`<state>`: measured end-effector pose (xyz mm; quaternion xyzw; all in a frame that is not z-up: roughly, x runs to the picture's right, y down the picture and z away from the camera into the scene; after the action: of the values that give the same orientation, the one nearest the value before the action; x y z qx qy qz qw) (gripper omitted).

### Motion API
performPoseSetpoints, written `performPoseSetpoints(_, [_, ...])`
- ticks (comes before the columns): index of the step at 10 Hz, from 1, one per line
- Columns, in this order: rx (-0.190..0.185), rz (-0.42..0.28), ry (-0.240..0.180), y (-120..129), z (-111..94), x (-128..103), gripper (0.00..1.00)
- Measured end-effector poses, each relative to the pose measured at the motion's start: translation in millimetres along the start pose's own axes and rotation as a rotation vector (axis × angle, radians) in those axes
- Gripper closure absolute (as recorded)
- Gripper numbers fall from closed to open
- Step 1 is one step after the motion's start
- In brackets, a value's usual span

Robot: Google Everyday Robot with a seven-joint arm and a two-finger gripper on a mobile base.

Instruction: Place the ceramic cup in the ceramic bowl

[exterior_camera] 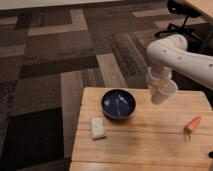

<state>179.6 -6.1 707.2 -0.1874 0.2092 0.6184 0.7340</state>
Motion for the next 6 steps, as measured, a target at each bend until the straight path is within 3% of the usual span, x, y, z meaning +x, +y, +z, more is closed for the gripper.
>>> performPoseSetpoints(3, [-0.043,-0.288,-0.061,77.7,-14.5,-37.6,1.0])
performPoseSetpoints(5, [-0.085,-0.485,-0.07,119.7,-10.6,-38.7,1.0])
performPoseSetpoints(6, [-0.089,-0.511,-0.072,124.5,-10.0,-37.1,1.0])
